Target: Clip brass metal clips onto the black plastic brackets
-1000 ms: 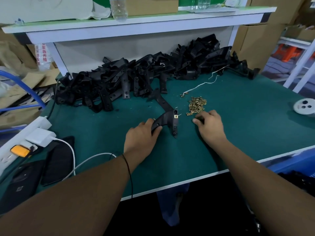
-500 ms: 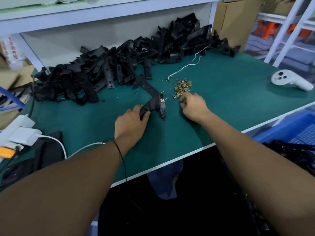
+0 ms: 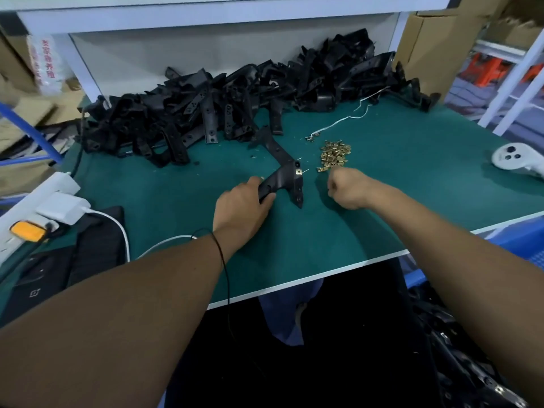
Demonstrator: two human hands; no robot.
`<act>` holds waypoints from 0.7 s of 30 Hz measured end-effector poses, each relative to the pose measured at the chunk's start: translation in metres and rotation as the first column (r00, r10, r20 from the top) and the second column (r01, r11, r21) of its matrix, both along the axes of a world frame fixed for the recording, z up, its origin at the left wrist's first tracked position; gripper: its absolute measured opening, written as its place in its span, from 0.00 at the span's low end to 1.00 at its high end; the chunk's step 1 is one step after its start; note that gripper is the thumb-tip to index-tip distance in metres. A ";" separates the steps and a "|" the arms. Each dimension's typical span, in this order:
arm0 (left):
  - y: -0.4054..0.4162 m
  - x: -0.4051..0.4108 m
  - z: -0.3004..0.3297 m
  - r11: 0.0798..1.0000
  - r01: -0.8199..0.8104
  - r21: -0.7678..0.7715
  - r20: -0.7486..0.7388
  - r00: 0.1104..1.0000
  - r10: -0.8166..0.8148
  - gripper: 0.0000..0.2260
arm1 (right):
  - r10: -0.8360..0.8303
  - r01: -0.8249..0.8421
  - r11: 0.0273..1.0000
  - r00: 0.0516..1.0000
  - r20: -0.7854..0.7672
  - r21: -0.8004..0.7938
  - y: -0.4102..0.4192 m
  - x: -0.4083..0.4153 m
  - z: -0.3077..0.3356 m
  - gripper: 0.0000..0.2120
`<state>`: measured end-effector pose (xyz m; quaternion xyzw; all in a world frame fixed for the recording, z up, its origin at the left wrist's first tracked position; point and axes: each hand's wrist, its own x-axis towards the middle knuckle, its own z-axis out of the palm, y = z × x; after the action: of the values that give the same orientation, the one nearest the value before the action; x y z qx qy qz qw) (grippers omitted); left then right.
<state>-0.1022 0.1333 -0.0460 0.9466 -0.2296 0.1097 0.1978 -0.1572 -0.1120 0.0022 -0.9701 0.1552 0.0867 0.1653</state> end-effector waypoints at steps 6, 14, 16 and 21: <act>0.000 -0.004 0.002 0.999 0.019 -0.043 0.018 1.000 -0.018 0.13 | -0.592 -0.009 0.468 0.739 0.322 0.883 0.021 -0.020 -0.030 0.07; 0.000 -0.005 0.003 0.999 -0.004 -0.039 0.011 1.000 0.004 0.14 | -0.660 -0.017 0.369 0.699 0.274 0.929 0.060 -0.021 -0.041 0.03; 0.000 -0.006 0.004 0.998 -0.012 -0.054 0.004 1.000 0.012 0.14 | -0.632 -0.009 0.453 0.702 0.329 0.891 0.063 -0.020 -0.043 0.04; 0.000 -0.006 0.004 0.996 -0.025 -0.089 -0.037 0.999 0.022 0.14 | -0.572 0.016 0.575 0.723 0.388 0.818 0.063 -0.019 -0.047 0.06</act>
<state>-0.1087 0.1337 -0.0418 0.9413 -0.2095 0.1051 0.2429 -0.1766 -0.0487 -0.0445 -0.7307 0.2099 -0.2088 0.6151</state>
